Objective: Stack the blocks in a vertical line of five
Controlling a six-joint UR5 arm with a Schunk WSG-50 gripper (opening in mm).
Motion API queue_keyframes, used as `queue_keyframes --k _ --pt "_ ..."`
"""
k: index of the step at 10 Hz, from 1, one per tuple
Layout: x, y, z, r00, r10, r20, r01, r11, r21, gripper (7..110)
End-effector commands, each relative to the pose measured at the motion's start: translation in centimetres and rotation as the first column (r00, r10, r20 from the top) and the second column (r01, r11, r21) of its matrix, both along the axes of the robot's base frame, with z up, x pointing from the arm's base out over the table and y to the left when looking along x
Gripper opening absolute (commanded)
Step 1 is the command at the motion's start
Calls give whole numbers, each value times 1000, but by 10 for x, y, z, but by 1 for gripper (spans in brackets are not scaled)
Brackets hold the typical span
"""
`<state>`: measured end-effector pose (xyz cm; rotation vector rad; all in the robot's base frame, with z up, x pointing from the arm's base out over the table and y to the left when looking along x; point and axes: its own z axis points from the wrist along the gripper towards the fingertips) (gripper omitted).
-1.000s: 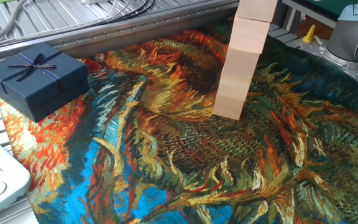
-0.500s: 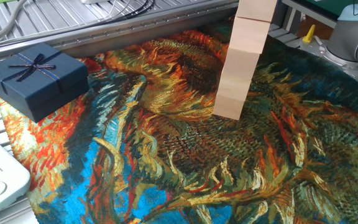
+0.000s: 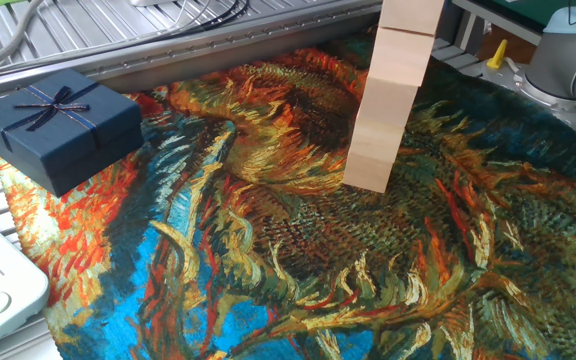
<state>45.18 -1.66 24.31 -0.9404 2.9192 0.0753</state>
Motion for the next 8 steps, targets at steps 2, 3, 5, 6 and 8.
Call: queue_keyframes --k 2,3,5,6,8 --pt "4 3 -3 1000 1 6 -1 1000 6 7" --pt "4 4 -3 1000 2 4 -2 1000 8 7" --pt "3 5 -3 1000 0 1 0 1000 11 7" --pt "2 4 -2 1000 0 -1 0 1000 9 7" --pt "0 3 4 1000 2 -7 -2 1000 3 7"
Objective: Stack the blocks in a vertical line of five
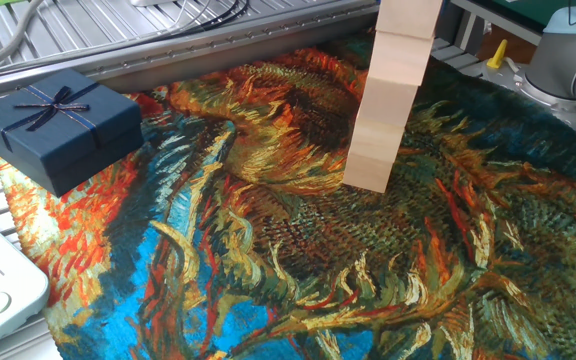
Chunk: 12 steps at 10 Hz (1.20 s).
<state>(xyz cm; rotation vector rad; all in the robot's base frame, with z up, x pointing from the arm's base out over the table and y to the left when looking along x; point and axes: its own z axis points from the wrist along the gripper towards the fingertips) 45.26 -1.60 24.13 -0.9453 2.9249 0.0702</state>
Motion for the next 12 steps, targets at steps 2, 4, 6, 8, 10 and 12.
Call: queue_keyframes --k 2,4,6,8,10,12 --pt "-1 2 6 1000 0 -1 0 1000 9 7" --pt "-1 1 5 1000 2 -1 -2 1000 4 7" --pt "-1 -1 4 1000 3 -1 -3 1000 1 7" --pt "-1 -1 3 1000 5 -1 -5 1000 4 7" --pt "-1 1 3 1000 3 -1 -3 1000 12 7" --pt "-1 1 3 1000 3 -1 -3 1000 10 7"
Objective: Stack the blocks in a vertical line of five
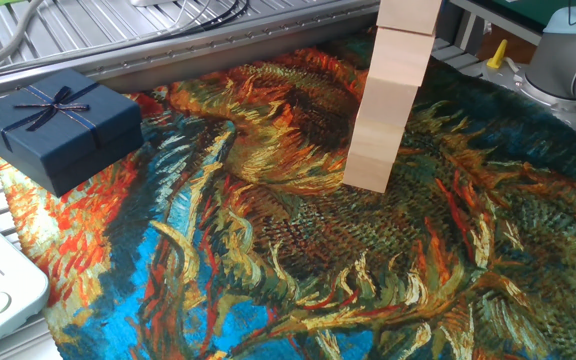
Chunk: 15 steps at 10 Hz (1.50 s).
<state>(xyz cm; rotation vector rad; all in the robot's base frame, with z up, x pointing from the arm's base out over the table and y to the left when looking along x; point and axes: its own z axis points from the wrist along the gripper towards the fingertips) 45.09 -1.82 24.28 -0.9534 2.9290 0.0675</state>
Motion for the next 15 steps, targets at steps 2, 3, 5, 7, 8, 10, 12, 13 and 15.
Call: queue_keyframes --k 2,3,5,7,8,10,12,13,15 --pt "1 4 1 1000 -2 4 2 1000 15 7" --pt "2 4 1 1000 -2 4 2 1000 19 7" --pt "3 5 0 1000 -1 7 1 1000 21 7" --pt "2 6 0 1000 -1 6 1 1000 21 7" --pt "2 5 0 1000 -1 6 1 1000 20 7" --pt "2 5 0 1000 -1 4 1 1000 18 7" --pt "2 6 0 1000 -2 3 2 1000 22 7" --pt "2 6 0 1000 -4 2 4 1000 25 7" --pt "1 6 0 1000 -4 -2 4 1000 25 7"
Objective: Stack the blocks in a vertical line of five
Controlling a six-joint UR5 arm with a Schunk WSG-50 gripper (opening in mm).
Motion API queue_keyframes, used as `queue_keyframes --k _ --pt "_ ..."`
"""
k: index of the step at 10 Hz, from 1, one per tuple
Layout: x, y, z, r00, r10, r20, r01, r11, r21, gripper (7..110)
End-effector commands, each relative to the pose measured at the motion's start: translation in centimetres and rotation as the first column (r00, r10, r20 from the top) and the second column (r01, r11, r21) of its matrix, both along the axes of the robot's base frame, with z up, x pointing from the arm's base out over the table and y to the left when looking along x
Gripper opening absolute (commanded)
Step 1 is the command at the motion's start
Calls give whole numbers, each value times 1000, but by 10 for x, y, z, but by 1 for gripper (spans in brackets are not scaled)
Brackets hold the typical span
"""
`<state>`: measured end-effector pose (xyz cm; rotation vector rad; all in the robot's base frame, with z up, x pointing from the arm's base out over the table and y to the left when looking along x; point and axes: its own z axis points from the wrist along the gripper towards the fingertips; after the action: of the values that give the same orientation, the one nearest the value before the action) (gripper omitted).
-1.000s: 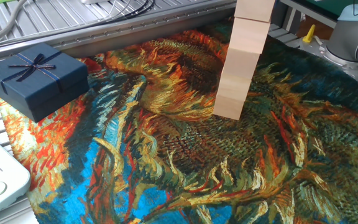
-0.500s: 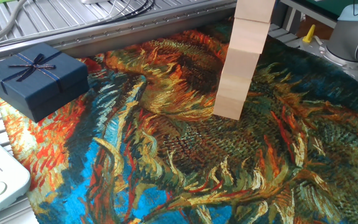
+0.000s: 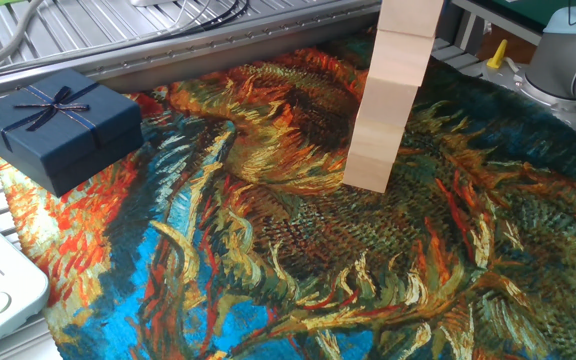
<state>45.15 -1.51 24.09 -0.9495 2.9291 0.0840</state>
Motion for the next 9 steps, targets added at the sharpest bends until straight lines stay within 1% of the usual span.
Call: queue_keyframes --k 1,5,9 --pt "0 2 2 1000 -1 1 1 1000 11 7" --pt "0 0 1 1000 -1 1 1 1000 3 7" --pt "0 1 1 1000 -1 1 1 1000 8 7"
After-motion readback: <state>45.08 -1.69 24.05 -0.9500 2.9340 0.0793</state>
